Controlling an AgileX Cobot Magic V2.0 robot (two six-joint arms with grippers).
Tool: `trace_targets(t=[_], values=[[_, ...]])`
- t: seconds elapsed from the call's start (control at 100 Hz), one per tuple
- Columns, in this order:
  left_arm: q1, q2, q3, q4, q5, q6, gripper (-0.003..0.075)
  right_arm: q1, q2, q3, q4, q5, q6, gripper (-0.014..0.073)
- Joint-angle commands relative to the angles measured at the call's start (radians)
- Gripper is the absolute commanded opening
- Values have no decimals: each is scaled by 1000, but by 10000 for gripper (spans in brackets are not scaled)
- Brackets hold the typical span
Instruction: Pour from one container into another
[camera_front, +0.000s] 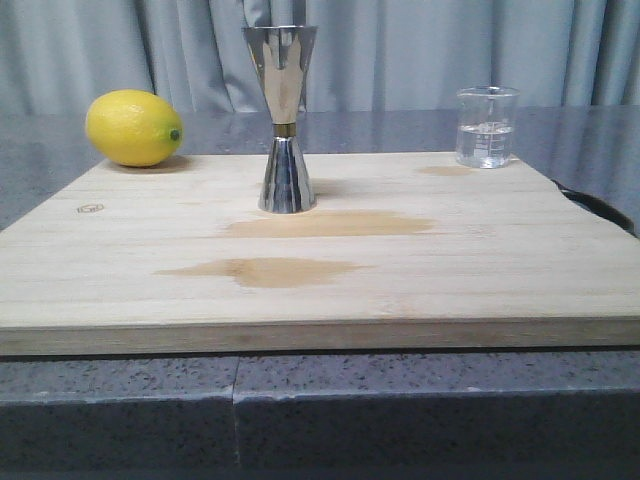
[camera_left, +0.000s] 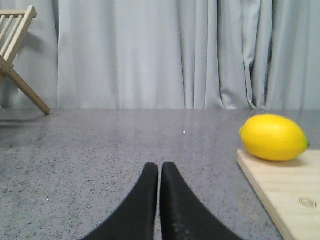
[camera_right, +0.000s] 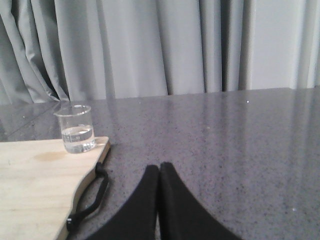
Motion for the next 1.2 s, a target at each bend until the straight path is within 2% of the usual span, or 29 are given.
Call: trace_targets(t=[0.0,0.18,0.34,0.52,0.75,1.19], values=[[3,-25,-23,-58,-91,-9,-19,-5,-20,-75,12,5,-9,-71],[3,-21,-142,-58,-16,-9,-19,-5,37,-219,25,113,-9,-71],[3,44,-277,-58,75,-9,-19,-5,162,-365,6,207,-9,-71],[3,162,-410,-58,116,-9,-19,-5,314,-491,-6,203,-9,-71],[3,210,-435,-58,85,-9,-19,-5,382,-501,-6,108,-9,-71],[3,212,-435,-58,78,-9,-19,-5,383,-501,-6,123,-9,-71]])
